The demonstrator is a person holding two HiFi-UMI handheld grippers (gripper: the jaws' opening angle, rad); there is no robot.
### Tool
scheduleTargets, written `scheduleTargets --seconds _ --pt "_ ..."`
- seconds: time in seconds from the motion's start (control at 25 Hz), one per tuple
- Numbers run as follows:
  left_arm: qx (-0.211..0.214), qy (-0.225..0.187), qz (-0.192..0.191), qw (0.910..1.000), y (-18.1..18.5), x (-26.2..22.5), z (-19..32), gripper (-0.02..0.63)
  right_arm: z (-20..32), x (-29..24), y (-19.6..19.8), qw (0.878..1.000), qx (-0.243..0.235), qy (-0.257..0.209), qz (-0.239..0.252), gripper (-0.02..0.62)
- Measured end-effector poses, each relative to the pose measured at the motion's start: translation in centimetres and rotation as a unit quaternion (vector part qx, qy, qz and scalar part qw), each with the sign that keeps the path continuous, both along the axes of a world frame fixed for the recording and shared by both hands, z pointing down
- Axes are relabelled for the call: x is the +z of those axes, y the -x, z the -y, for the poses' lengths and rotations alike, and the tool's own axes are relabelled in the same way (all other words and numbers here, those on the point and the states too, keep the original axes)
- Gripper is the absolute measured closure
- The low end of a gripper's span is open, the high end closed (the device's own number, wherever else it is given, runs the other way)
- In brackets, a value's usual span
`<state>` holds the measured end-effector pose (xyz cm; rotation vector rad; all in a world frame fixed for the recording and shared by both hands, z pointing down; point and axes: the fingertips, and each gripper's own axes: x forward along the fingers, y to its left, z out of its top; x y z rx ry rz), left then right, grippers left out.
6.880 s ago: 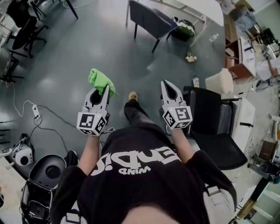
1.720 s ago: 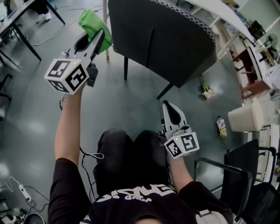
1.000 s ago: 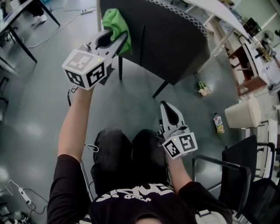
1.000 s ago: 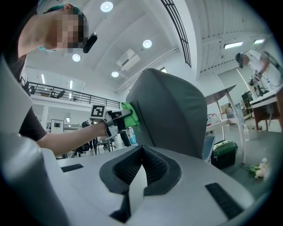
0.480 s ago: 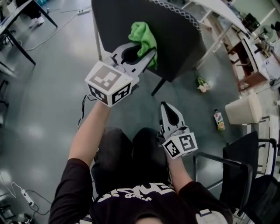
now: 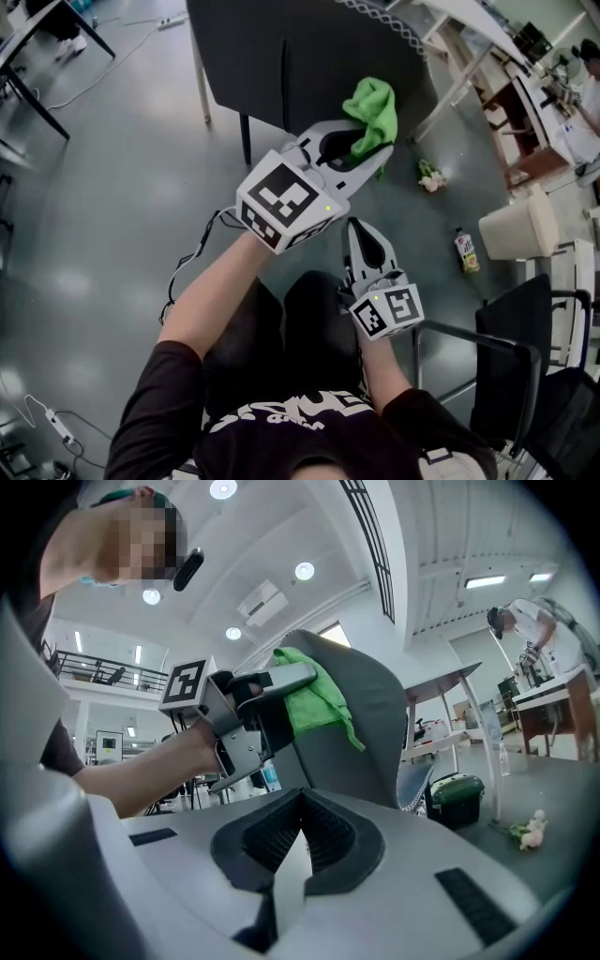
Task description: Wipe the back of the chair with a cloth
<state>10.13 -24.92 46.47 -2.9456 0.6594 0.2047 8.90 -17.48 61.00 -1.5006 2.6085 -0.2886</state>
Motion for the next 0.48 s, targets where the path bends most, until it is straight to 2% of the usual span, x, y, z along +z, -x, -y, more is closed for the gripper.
scheduleTargets --seconds 0.12,0.2,0.36,0.48 --pt "0.007 0.004 -0.009 0.9999 0.7 0.3 -0.7 0.541 -0.1 0.1 0.2 1.0 -0.001 0.001 -0.001 0.598" --pt "-0.007 0.008 -0.017 0.9998 2.3 0.8 -0.6 0.541 -0.1 0.2 0.3 1.0 -0.003 0.002 -0.001 0.598" --pt "-0.065 0.019 -0.018 0.9975 7.2 2.5 1.2 0.541 -0.1 0.6 0.4 1.0 -0.006 0.003 -0.002 0.598" --pt "-0.118 0.026 -0.008 0.9927 11.7 4.1 2.7 0.541 -0.1 0.7 0.8 1.0 -0.01 0.006 -0.003 0.598"
